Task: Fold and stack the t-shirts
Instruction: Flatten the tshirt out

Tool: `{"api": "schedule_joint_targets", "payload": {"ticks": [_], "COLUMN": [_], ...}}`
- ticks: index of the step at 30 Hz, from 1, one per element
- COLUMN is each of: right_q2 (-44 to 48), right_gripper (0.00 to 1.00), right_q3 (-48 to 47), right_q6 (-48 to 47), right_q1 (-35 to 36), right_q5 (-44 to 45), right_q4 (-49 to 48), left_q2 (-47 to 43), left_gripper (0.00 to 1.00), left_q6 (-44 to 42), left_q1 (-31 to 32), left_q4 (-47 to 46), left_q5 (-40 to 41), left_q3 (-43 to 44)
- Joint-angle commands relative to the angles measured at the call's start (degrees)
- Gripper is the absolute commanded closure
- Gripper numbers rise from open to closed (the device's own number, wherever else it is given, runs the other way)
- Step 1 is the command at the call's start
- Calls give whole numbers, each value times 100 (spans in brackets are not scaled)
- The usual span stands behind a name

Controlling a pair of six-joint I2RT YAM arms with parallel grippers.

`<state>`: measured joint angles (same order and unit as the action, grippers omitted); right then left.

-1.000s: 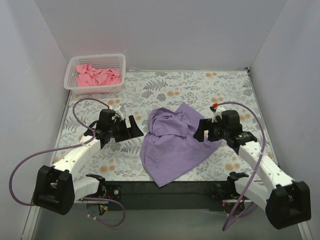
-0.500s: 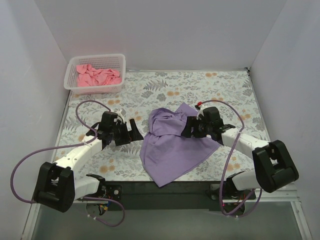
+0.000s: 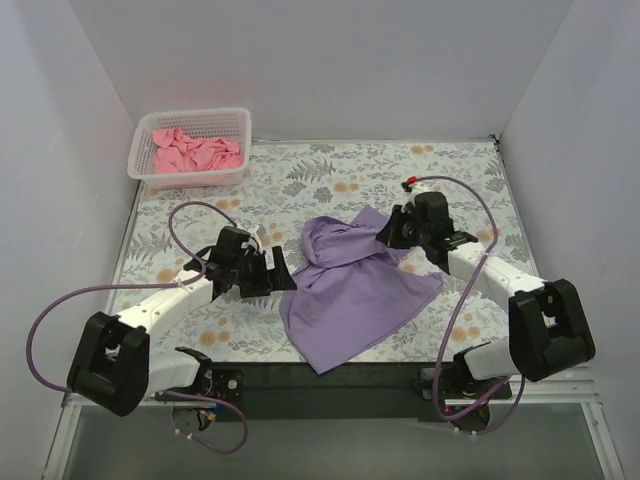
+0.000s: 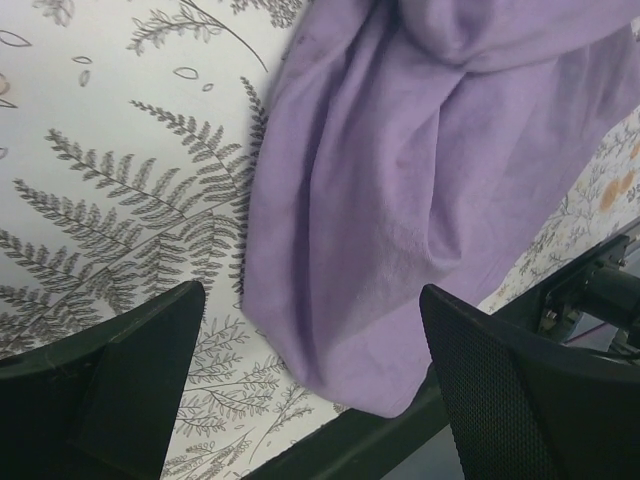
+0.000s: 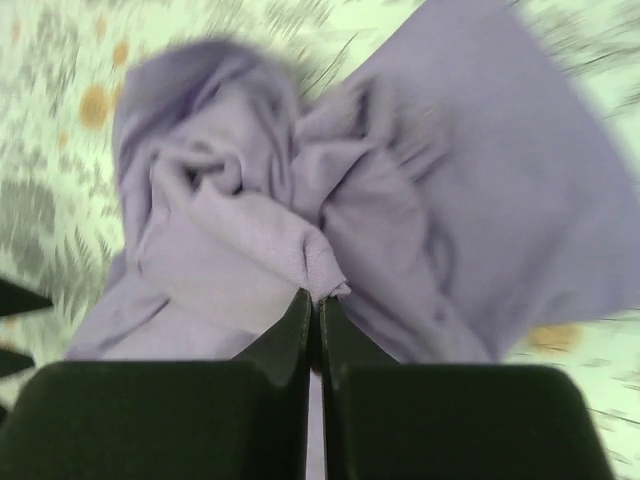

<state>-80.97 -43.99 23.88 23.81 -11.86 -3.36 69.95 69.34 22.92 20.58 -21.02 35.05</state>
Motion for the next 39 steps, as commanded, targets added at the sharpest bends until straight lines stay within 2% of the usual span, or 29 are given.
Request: {"api": "schedule_joint_targets", "payload": {"ticks": [1, 3, 4, 7, 17, 21, 26, 27, 29, 31, 34, 36, 38, 39], "right_q2": [607, 1064, 1222, 1733, 2041, 2112, 2147, 2155, 2155, 2121, 1998, 1832, 1603, 1445], "right_gripper": [99, 99, 99, 99, 99, 99, 99, 99, 99, 99, 99, 99, 99, 99], "right_q3": [-400, -383, -356, -286, -295, -233, -189, -172, -137, -110, -163, -346, -733, -1100], "right_q6": [-33, 29, 73, 38, -401, -437, -446, -445, -428, -445, -498, -603, -761, -849], "right_q1": [-552, -859, -930, -1203, -1432, -1432, -1432, -1423, -1423, -1432, -1441, -1467, -1511, -1572], "right_q5": [1094, 1631, 2234, 2740, 2443, 2320, 2126, 2100, 2074, 2082, 2109, 2135, 2161, 2214], "right_q4": [177, 273, 300, 309, 687, 687, 687, 687, 678, 670, 678, 678, 696, 722], "left_q2": [1, 18, 36, 62, 615, 1176, 1696, 1767, 2021, 2223, 2312, 2216, 2128, 2119], "left_gripper": [12, 12, 12, 13, 14, 21, 38, 47, 57, 78, 100, 100, 100, 100], "left_q6": [123, 219, 255, 413, 765, 870, 1055, 1107, 1160, 1213, 1362, 1223, 821, 505], "left_q1": [300, 415, 520, 766, 1654, 2145, 2533, 2621, 2709, 2788, 2806, 2675, 1766, 1490], "left_q4": [34, 51, 60, 51, -27, -28, 95, 95, 104, 131, 235, 446, 806, 1051], "left_q5": [97, 168, 229, 308, 581, 739, 1003, 1020, 1126, 1239, 1625, 2327, 2593, 2681], "left_q3": [-33, -51, -59, -68, 212, 423, 678, 722, 784, 863, 994, 1213, 1618, 2124]}}
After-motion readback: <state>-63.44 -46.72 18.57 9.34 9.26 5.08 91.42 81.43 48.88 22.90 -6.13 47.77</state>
